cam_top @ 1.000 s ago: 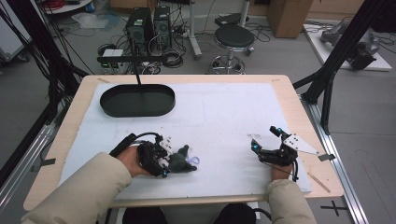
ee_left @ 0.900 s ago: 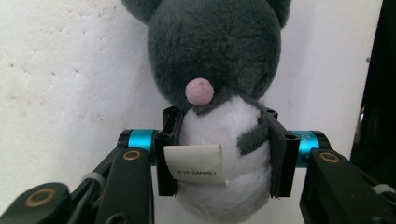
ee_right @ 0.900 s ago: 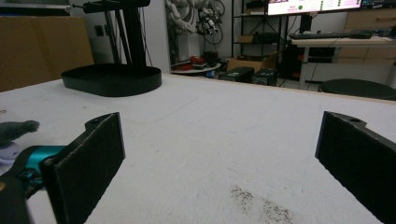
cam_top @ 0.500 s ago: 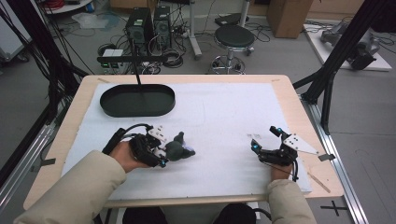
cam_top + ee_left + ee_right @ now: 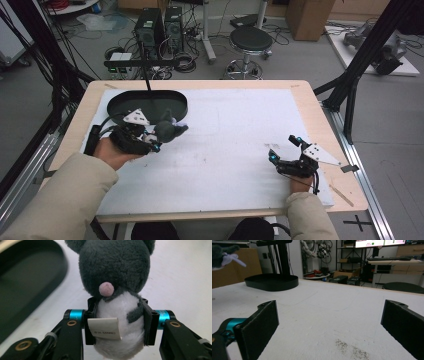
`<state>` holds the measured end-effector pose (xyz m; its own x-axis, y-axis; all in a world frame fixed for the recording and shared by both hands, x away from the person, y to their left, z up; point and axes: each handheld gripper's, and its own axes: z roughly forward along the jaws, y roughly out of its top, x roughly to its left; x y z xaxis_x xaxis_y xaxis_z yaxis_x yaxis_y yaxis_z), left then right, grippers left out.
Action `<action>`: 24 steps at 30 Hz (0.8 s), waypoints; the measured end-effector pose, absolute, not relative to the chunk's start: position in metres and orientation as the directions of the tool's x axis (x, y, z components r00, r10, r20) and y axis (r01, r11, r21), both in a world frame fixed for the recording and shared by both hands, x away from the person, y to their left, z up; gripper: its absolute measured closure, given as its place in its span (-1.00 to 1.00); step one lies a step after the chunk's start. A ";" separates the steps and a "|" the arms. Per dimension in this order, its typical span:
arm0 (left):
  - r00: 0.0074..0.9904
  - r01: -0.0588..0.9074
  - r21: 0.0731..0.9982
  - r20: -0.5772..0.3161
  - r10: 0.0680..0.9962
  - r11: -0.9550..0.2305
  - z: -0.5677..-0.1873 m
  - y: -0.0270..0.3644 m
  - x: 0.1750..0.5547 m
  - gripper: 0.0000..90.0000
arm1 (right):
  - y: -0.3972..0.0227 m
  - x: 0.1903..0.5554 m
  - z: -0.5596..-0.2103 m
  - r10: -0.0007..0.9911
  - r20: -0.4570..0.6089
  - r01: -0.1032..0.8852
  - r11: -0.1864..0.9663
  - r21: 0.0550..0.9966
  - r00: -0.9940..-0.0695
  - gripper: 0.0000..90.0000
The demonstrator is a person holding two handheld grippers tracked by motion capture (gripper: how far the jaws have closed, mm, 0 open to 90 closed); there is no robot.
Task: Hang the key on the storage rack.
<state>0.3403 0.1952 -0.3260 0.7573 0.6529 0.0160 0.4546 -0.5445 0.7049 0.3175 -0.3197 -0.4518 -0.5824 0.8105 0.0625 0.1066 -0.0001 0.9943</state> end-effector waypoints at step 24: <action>0.457 0.549 0.778 0.026 0.889 -0.305 -0.296 0.264 0.392 0.27 | -0.320 0.318 -0.452 0.812 0.062 0.111 0.004 0.994 -0.580 -0.99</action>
